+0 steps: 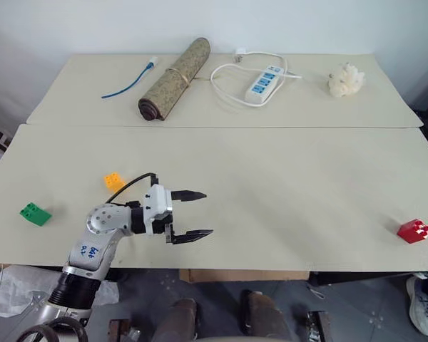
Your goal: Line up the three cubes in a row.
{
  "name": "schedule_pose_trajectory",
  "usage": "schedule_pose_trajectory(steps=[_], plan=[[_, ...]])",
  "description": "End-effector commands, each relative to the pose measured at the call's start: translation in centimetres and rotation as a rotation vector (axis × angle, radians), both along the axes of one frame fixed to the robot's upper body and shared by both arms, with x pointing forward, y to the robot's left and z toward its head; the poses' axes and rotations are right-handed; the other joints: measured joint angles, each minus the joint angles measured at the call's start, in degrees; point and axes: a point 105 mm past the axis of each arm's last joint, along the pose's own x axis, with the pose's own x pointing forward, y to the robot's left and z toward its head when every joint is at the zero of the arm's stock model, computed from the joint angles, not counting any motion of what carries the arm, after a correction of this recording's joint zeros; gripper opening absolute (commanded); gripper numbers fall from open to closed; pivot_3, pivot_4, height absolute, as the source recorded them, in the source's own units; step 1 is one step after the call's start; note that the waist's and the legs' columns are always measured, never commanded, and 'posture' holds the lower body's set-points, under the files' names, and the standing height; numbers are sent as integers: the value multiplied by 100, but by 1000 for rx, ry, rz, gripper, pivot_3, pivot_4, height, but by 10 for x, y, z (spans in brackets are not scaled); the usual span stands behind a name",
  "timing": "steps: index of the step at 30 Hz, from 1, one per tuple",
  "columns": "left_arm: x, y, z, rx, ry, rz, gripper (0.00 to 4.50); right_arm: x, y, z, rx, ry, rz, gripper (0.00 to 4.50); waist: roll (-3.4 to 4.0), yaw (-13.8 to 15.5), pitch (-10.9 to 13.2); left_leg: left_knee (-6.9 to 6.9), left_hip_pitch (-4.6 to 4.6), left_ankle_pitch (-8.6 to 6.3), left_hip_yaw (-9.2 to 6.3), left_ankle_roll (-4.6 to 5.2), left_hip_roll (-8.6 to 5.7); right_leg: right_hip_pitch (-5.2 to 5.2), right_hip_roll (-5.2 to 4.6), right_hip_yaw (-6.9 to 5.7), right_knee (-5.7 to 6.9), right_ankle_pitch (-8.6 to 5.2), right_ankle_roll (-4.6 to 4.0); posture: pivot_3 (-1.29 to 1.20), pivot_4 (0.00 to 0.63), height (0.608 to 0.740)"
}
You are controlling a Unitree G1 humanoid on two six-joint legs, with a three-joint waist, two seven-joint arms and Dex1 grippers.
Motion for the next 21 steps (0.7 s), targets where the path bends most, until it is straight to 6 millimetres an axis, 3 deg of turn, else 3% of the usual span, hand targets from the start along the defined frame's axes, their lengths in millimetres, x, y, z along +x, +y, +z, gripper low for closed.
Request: schedule_pose_trajectory(steps=[1,4,7,9,12,14,21], plan=[[-7,-7,4,4,-28,-35,4447,-35,-23,-8,6,19,-130,4500,2,-6,-1,-2,1,-1,1,0,1,0,-5,6,-1,0,0,0,150,740],[-9,-8,5,-9,-17,-30,4447,-51,-31,-24,65,60,-174,4500,5,-40,-3,-4,6,-4,9,-4,8,0,-9,18,-4,-1,-1,0,150,740],[-12,-9,3,-18,-5,-26,4447,-44,-27,-28,85,114,-121,4500,19,-76,-11,-4,19,-9,12,0,13,16,-10,20,-8,-1,-2,0,150,740],[-14,-10,2,-18,0,-28,4447,-31,-25,-18,72,108,-80,4500,36,-104,-21,-4,24,-13,11,1,17,27,-9,18,-17,-1,-2,0,150,740],[-11,-10,2,-17,0,-30,4447,6,-22,1,167,107,-72,4500,38,-132,-22,-2,25,-14,9,3,17,30,-10,18,-19,0,-1,0,150,740],[-10,-11,3,-18,-7,-29,4447,22,-14,-2,215,177,-46,4500,39,-112,-23,1,24,-14,6,2,18,31,-10,15,-19,0,0,0,150,740],[-7,-12,0,-13,-11,-21,4447,46,-12,-29,295,358,-217,4500,38,72,-23,2,6,-2,-19,-28,21,32,-6,-15,-43,-2,-4,0,150,740]])
